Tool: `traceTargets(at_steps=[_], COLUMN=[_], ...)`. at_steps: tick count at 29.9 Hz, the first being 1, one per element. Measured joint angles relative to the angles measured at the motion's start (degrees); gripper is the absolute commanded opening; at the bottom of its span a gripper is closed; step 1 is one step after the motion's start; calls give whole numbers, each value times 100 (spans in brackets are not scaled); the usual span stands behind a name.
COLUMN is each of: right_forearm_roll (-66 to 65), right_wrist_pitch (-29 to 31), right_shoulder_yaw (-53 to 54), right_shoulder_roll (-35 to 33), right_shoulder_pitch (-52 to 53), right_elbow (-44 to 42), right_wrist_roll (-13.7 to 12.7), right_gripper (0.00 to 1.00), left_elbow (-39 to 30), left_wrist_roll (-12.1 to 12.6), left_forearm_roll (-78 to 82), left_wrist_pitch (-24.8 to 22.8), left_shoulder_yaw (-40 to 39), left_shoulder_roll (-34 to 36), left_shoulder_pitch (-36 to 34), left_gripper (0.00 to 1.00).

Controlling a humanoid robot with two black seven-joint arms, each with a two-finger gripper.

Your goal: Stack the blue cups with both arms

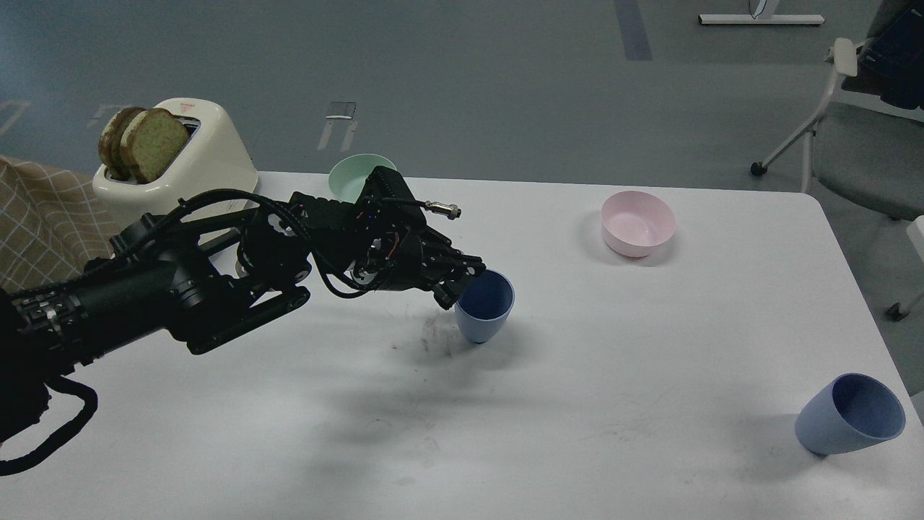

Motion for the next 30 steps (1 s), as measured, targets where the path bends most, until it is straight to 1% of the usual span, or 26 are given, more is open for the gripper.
traceTargets(at_steps=[1,2,3,5,11,13,15,16,19,22,25,30], right_forearm_roll=[0,0,0,0,-75,-100,-140,-176,-426,-1009,-1739,-3282], right_wrist_pitch=[0,0,0,0,0,0,0,0,0,0,1,2], right_shoulder_yaw=[0,2,3,4,-127,-218,-366,-495,-780,-844,-848,-856], right_shoulder_roll=[-42,-82,-123,-207,-670,-943,-1313,-1509,-1873,-2099,-2261,-2456], right_shoulder_pitch=[0,0,-1,-14,-243,-308,-342,-351,-476,-875,-1242,-2031], right_elbow=[-1,-4,-6,-7,91,105,124,181,490,1147,1876,2937], right_wrist_roll=[0,0,0,0,-16,-19,-19,-18,-12,-10,-8,1], right_gripper=[100,100,100,100,100,100,100,100,100,100,100,100], left_elbow=[-6,-10,-13,-14,49,59,74,100,322,873,1289,1496], left_wrist_roll=[-3,-7,-12,-15,-30,-37,-38,-33,-16,-49,-67,-77], left_forearm_roll=[-11,-27,-54,-136,-825,-1114,-1547,-1841,-2705,-4022,-5470,-7985], left_wrist_pitch=[5,12,24,66,322,358,398,422,473,571,727,816], left_shoulder_yaw=[-17,-37,-57,-100,-430,-618,-870,-1032,-1407,-1756,-2072,-2795], left_shoulder_roll=[12,22,36,78,171,182,183,180,124,74,40,111], left_shoulder_pitch=[0,0,-3,-31,-55,-40,-13,-4,20,25,29,32], left_gripper=[53,53,57,70,75,87,96,97,98,98,98,98])
